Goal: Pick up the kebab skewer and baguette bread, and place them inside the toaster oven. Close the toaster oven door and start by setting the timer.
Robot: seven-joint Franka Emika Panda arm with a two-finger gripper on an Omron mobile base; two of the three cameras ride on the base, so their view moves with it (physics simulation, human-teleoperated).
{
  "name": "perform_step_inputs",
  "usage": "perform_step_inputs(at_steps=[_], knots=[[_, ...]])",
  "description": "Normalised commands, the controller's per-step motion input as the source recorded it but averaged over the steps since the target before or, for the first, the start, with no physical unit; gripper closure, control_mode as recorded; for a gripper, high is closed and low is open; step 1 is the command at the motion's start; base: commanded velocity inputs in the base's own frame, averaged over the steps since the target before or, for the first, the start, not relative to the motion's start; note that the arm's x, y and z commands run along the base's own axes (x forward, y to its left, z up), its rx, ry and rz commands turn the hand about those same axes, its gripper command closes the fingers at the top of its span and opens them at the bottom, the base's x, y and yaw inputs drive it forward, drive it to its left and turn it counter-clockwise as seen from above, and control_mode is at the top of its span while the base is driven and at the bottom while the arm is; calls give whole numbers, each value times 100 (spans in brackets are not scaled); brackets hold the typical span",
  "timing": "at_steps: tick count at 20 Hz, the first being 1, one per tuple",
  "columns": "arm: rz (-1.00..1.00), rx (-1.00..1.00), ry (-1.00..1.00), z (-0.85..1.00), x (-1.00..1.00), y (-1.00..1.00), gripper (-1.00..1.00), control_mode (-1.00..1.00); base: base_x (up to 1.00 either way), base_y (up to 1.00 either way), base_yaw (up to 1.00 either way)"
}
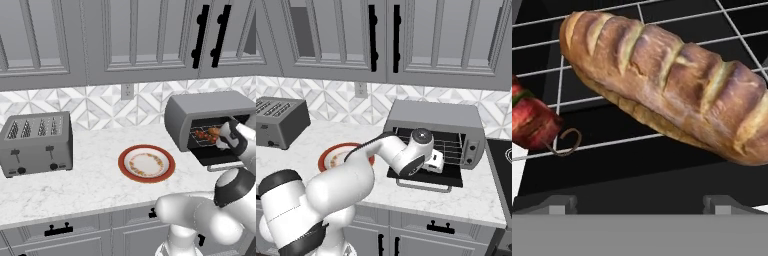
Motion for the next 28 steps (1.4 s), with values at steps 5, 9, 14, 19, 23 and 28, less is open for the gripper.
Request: perform_step_inputs(at_steps=[5, 9, 14, 19, 23, 28], knots=[[-2, 0, 0, -15, 3, 0, -100, -100, 0, 0, 0], [-4, 0, 0, -6, 3, 0, -100, -100, 0, 0, 0], [-7, 0, 0, -2, 23, 0, -100, -100, 0, 0, 0], [-8, 0, -2, 0, 15, 0, -100, -100, 0, 0, 0], [-10, 0, -5, 0, 7, 1, -100, -100, 0, 0, 0], [-9, 0, -8, -1, 14, 7, -100, -100, 0, 0, 0]])
